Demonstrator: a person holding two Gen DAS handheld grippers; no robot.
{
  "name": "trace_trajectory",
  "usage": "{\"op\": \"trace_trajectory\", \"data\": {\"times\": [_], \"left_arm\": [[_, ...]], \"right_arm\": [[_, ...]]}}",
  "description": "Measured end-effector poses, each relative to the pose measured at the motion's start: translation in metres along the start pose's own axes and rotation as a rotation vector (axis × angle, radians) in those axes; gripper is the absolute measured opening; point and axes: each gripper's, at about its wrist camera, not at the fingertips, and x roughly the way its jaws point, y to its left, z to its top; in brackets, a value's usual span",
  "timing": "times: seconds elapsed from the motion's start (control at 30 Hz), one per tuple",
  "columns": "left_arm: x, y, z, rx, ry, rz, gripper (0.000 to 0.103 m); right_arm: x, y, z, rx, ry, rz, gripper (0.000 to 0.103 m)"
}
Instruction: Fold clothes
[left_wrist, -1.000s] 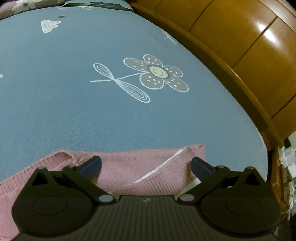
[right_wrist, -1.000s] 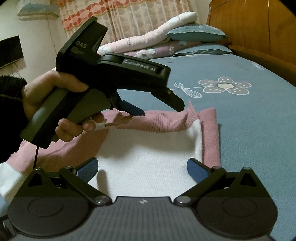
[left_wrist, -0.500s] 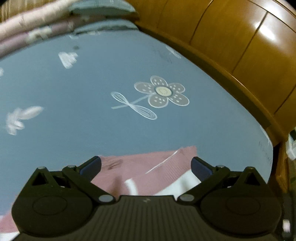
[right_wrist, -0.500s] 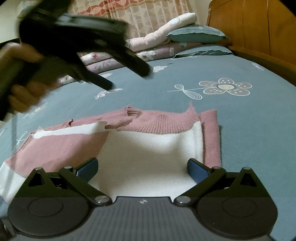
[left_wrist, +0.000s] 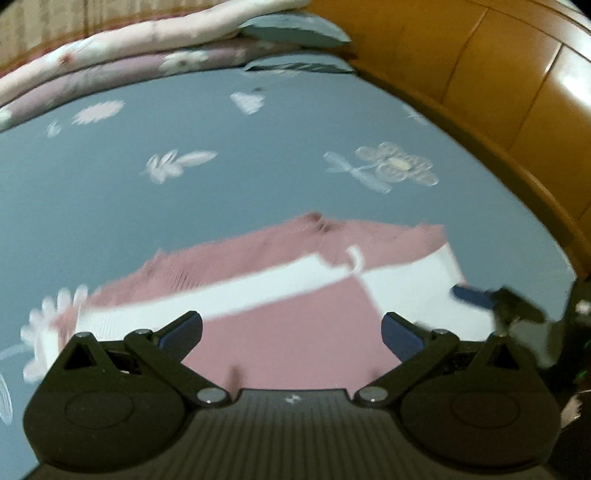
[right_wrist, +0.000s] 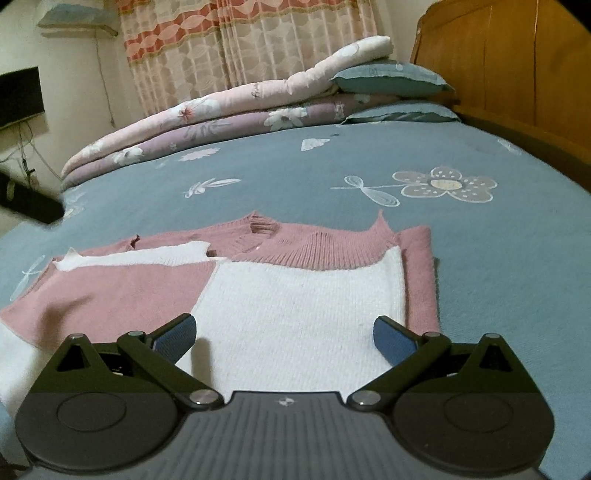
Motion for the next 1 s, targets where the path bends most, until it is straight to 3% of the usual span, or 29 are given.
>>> {"op": "trace_trajectory", "data": {"times": [0.13,0.33,0.63,0.9,1.0], "left_arm": [[0.013,0.007,-0.028,-0.009,-0.019,0.05,0.102],[0.023,0.017,-0.062,-0.053,-0.061,0.059,0.102],[-0.013,0.04,-0.078,-0.053,-0.181,0.056,0.102],[-0.006,0.097,-0.089,-0.2,-0.127,0.08,0.102],[-0.012,0.107,-0.093,-0.235,-0.143,0.039,0.102]], "right_arm": [[-0.007,0.005,-0.002,-0.014,-0.026,-0.022,0.103],[-0.034,0.006,-0.013,0.01,-0.098,-0.045,0.103],[-0.057,0.004,-0.027,0.098,-0.144,-0.04,0.103],[-0.054,0.008,-0.031,0.102,-0.143,-0.064,0.103],[-0.051,0.011,-0.033,0.078,-0.134,-0.073,0.103]]}}
